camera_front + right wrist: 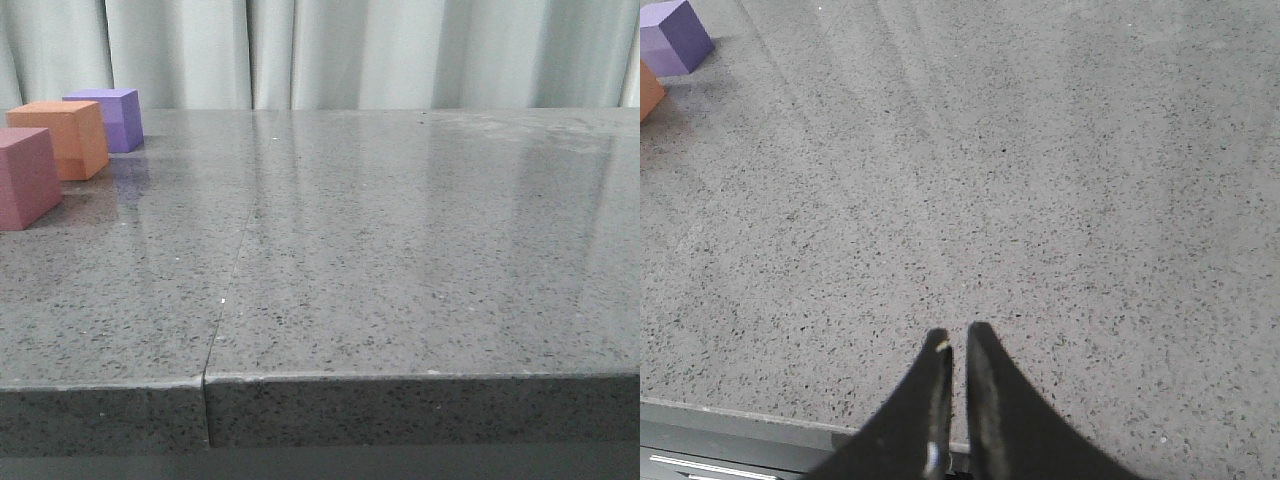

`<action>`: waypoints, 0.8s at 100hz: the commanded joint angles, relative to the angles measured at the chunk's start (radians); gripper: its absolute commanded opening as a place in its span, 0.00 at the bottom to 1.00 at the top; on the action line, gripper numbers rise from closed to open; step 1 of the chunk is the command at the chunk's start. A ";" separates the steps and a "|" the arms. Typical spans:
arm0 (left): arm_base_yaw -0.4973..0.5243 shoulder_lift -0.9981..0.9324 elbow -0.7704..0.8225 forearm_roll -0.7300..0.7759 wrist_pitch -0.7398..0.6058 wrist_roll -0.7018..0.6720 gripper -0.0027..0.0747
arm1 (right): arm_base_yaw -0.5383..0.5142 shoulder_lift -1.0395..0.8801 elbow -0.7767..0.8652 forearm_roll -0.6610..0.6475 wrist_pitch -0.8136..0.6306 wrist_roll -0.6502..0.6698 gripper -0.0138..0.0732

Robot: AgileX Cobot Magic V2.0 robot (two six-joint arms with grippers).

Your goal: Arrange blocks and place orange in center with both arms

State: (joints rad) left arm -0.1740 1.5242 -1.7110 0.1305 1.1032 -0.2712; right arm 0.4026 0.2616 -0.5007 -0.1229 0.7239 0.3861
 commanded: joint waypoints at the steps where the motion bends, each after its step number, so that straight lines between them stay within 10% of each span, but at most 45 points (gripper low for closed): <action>1: 0.000 -0.070 -0.025 -0.004 -0.018 0.028 0.01 | -0.008 0.009 -0.024 -0.017 -0.077 -0.005 0.22; 80: 0.000 -0.513 0.396 -0.028 -0.170 0.032 0.01 | -0.008 0.009 -0.024 -0.017 -0.077 -0.005 0.22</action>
State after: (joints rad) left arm -0.1740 1.0707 -1.3409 0.1209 1.0382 -0.2371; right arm 0.4026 0.2616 -0.5007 -0.1229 0.7239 0.3861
